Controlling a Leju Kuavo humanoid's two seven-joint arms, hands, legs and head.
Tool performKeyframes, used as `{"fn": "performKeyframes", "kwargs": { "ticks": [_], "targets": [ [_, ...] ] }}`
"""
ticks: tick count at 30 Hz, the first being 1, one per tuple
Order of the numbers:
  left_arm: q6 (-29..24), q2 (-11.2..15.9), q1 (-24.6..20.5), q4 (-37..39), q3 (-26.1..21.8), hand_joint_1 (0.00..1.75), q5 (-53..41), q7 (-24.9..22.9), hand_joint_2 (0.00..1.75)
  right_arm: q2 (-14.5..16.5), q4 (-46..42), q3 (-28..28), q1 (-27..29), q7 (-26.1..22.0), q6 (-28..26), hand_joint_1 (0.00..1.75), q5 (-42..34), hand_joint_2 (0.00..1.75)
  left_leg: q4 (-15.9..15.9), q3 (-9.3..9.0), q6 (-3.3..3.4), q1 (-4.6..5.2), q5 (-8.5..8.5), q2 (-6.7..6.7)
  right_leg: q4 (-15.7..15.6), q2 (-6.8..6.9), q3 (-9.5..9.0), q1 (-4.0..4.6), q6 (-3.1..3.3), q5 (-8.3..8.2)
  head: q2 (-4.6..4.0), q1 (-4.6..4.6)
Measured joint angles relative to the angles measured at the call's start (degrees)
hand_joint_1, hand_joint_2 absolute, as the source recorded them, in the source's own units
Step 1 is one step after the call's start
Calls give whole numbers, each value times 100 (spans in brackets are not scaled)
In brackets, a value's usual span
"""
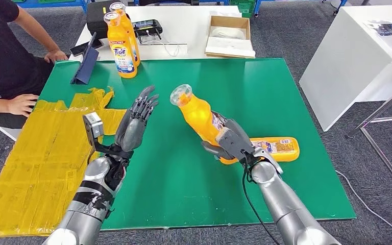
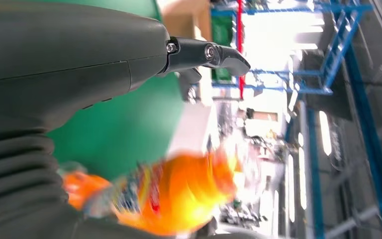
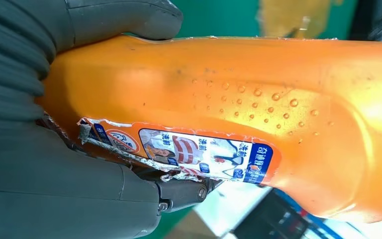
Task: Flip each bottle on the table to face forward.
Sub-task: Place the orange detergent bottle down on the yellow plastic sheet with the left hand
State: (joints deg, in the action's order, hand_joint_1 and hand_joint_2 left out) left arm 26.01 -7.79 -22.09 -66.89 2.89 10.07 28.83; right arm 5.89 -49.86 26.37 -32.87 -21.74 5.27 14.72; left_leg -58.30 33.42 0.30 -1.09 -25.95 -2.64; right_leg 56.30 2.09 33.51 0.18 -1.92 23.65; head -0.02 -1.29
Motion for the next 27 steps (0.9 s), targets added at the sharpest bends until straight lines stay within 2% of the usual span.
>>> {"fn": "performKeyframes", "kwargs": {
  "ticks": [13, 27],
  "targets": [
    [-122, -183, -208, -3, 358, 0, 260, -93, 175, 649, 306, 108, -247, 171, -80, 175, 351, 175, 0, 32, 0, 7, 0, 3, 9, 1, 36, -2, 0, 1, 0, 1],
    [-123, -191, -108, 14, 481, 0, 464, -238, 175, 1256, 632, 757, -202, 276, -148, 175, 741, 175, 0, 39, -1, 10, 0, -2, 14, 1, 51, -4, 1, 2, 0, 1]
  ]
}}
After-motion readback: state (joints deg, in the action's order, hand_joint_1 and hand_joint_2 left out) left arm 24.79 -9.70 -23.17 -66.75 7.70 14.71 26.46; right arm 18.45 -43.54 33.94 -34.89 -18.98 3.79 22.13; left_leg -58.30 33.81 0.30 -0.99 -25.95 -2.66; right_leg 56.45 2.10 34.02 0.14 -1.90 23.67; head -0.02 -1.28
